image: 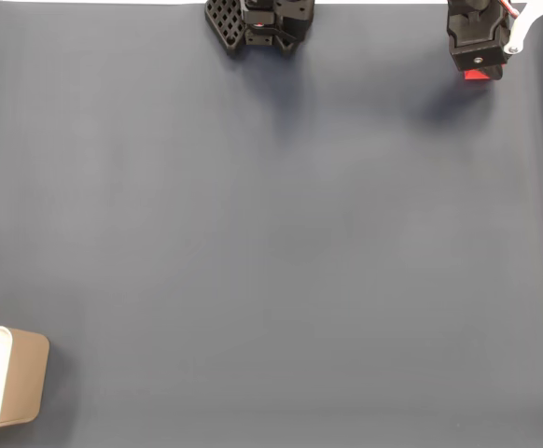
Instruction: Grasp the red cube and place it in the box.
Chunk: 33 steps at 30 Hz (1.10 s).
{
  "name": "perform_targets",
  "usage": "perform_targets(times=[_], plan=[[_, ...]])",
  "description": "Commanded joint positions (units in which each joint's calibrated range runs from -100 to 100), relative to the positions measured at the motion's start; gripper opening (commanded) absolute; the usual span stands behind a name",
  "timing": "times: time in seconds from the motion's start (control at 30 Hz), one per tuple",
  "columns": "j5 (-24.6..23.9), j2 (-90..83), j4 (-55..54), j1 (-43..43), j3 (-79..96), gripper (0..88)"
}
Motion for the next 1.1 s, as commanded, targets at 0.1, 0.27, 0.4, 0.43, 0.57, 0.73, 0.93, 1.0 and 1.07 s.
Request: perform_targets(times=[0.1, 0.27, 0.4, 0.43, 0.57, 0.73, 0.93, 1.0, 1.07], plan=[[-0.2, -0.5, -1.1, -0.4, 0.2, 40.6], [-0.3, 0.4, -1.7, -0.4, 0.6, 40.5], [-0.5, 0.5, -2.1, -0.5, 1.1, 40.5], [-0.6, 0.5, -2.1, -0.6, 1.3, 40.5], [-0.9, 0.5, -2.6, -0.9, 1.5, 40.6], [-0.9, 0.4, -2.6, -1.1, 1.5, 40.6], [-1.1, 0.6, -2.6, -1.6, 1.5, 40.5], [-1.1, 0.6, -2.6, -1.9, 1.5, 40.5], [-1.2, 0.6, -2.6, -2.0, 1.5, 40.4]])
